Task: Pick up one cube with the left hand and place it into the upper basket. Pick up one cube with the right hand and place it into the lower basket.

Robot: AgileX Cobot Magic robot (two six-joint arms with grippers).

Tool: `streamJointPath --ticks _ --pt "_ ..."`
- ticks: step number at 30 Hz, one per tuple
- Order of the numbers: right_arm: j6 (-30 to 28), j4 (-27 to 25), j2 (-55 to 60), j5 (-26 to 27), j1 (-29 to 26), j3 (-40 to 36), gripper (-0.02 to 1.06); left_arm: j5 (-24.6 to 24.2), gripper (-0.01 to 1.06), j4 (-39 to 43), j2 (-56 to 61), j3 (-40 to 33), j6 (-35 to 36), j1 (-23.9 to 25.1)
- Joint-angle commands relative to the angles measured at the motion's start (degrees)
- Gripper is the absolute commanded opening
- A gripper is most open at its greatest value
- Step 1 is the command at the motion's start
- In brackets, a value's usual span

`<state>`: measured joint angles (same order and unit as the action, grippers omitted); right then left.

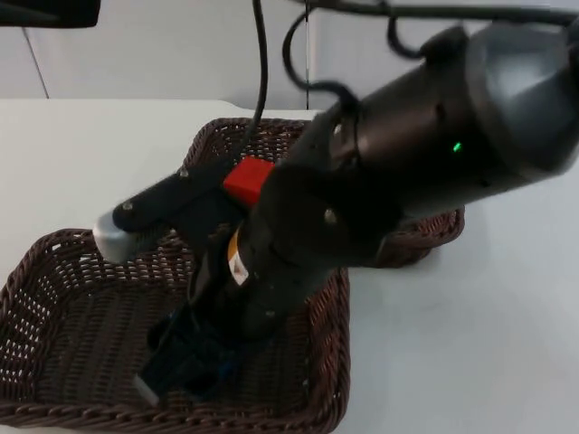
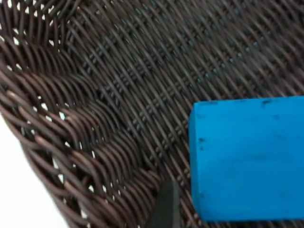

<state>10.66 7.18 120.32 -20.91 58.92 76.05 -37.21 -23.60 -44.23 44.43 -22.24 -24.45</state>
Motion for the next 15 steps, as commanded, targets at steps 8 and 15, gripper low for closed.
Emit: streamJointPath --ticks 8,15 --pt "-1.19 0.25 -12.88 -4.1 0.28 0.36 0.7 0.42 1.05 0.04 0.31 -0.28 -0.01 -0.14" --pt "-1.19 0.25 -19.25 -4.09 0.28 0.36 0.7 0.65 1.05 0.04 0.31 -0.28 -0.01 -0.14"
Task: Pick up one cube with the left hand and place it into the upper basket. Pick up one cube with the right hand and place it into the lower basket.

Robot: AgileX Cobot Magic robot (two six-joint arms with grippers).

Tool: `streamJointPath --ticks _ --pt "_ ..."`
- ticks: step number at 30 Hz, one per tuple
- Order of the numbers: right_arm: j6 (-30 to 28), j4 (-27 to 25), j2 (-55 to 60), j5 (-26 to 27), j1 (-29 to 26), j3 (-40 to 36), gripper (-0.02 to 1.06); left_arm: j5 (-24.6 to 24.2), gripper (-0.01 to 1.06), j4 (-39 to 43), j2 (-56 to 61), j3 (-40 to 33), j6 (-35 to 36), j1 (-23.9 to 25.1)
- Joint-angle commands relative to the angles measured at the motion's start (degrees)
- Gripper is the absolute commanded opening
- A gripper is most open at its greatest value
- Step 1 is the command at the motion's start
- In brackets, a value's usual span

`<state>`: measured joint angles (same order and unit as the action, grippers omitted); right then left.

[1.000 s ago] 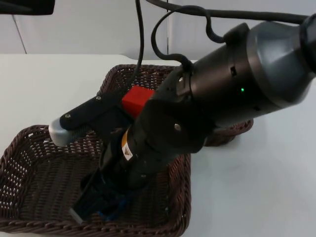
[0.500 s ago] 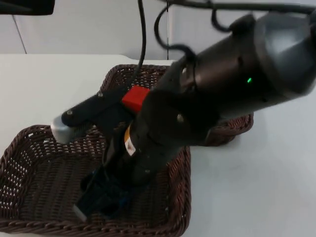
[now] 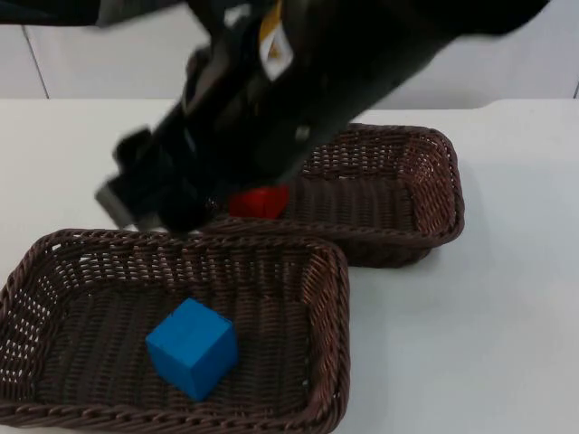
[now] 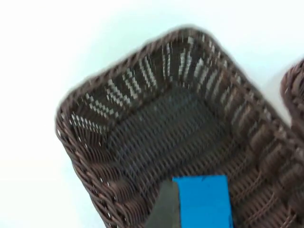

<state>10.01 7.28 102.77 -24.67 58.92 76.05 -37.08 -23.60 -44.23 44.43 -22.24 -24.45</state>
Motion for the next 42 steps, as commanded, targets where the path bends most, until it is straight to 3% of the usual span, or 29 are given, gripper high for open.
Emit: streamJointPath --ticks 1,17,31,42 --pt "-0.54 0.16 -2.16 -0.44 0.28 0.36 0.7 0.51 1.05 0.35 0.31 -0.28 -0.01 -0.14" --pt "-0.54 0.2 -7.03 -4.14 0.28 -0.25 0.7 0.41 1.05 2.42 2.78 -0.28 -0.01 -0.14" --pt "-0.4 0.07 -25.57 1.59 0.28 -18.08 0.7 -6.2 1.05 1.95 12.75 -0.28 0.11 -0.14" --pt "-0.4 0.07 -39.25 -0.07 0.28 -26.31 0.7 -9.85 1.05 1.95 15.72 -2.16 0.11 -0.14"
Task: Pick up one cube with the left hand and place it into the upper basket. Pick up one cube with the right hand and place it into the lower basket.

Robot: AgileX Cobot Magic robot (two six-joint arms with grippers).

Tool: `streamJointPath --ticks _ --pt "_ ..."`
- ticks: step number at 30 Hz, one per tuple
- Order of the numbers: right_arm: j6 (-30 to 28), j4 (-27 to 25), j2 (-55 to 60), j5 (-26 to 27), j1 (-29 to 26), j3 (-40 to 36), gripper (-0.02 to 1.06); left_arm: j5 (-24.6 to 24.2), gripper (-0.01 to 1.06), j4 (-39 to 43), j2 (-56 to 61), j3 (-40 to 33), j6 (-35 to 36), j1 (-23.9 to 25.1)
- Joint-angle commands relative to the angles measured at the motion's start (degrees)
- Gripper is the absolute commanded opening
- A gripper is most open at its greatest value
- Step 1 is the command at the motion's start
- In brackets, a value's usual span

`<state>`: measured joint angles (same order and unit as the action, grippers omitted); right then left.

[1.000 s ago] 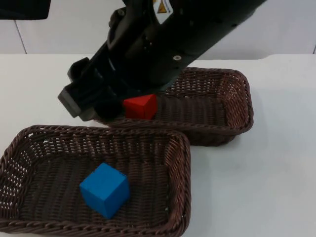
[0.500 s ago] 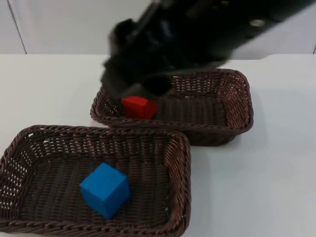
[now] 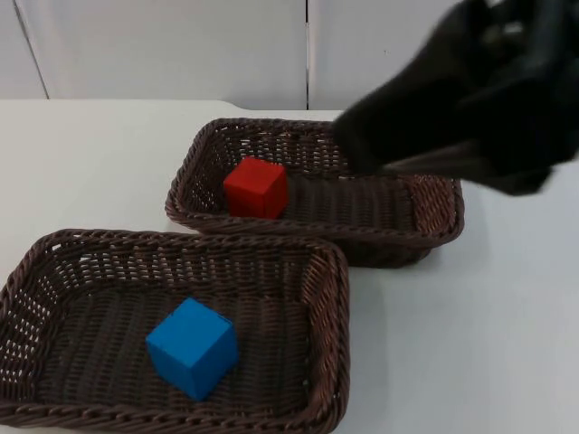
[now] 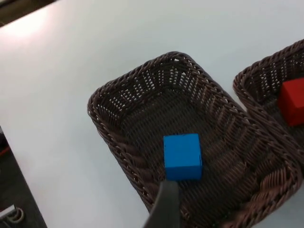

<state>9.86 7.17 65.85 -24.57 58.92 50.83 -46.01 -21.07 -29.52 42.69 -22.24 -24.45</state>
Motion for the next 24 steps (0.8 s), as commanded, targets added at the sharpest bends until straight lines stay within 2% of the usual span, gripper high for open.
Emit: streamJointPath --ticks 1,16,21,24 --pt "-0.25 0.17 -3.61 -0.17 0.28 -2.02 0.7 -1.52 1.05 -0.58 1.57 -0.63 0.11 -0.14" --pt "-0.25 0.06 -21.85 -1.66 0.28 -13.35 0.7 -2.29 1.05 -0.14 10.65 -8.16 1.11 -0.14" --pt "1.04 0.06 -29.36 -6.98 0.28 -14.6 0.7 -2.88 1.05 -0.03 13.03 -8.16 3.16 -0.14" --pt "1.04 0.34 -34.88 -11.6 0.28 -14.6 0.7 -5.41 1.05 0.92 13.89 -8.16 3.19 -0.14"
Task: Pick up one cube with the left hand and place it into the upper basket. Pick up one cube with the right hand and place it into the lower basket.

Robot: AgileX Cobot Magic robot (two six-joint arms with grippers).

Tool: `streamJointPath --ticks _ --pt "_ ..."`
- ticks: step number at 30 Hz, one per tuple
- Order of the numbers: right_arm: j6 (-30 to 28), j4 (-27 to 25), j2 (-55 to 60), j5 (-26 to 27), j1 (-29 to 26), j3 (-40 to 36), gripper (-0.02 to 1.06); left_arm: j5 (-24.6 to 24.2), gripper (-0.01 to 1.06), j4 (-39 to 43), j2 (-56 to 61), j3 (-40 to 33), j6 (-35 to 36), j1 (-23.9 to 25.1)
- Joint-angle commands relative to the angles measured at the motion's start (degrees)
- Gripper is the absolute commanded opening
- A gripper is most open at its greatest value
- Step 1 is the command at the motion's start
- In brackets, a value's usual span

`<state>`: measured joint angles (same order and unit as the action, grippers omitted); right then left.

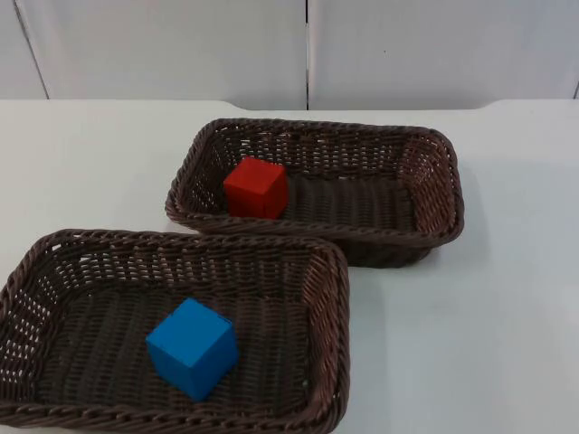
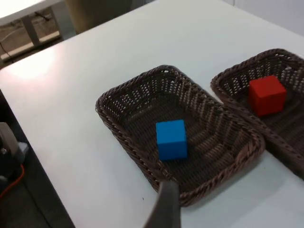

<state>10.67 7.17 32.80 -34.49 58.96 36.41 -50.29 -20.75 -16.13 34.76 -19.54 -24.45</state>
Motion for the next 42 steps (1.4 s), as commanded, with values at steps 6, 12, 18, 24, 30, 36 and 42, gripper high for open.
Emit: streamJointPath --ticks 6,12,18,24,30,36,42 --pt "0.23 1.69 -10.82 -7.98 0.25 -0.17 0.7 -3.82 1.05 1.5 2.3 -0.24 0.49 -0.14" --pt "0.23 1.79 -17.98 -13.48 0.25 -0.25 0.7 -4.87 1.05 6.66 7.06 -0.24 5.13 -0.14" --pt "0.23 1.79 -23.83 -16.81 0.25 -0.25 0.7 -5.52 1.05 10.94 13.18 -0.24 8.76 -0.14" --pt "-0.01 1.79 -28.12 -19.43 0.25 -0.25 0.7 -8.01 1.05 14.56 16.13 -0.24 11.81 -0.14" --pt "-0.15 1.79 -31.75 -22.37 0.25 -0.25 0.7 -8.88 1.05 16.52 16.13 -3.08 14.41 -0.14" --pt "-0.24 1.79 -32.8 -26.16 0.25 -0.25 0.7 -11.12 1.05 17.78 16.13 -6.12 15.5 -0.14" --pt "-0.24 1.67 -32.8 -27.61 0.25 -0.44 0.7 -11.22 1.05 18.13 16.13 -6.23 15.48 -0.14"
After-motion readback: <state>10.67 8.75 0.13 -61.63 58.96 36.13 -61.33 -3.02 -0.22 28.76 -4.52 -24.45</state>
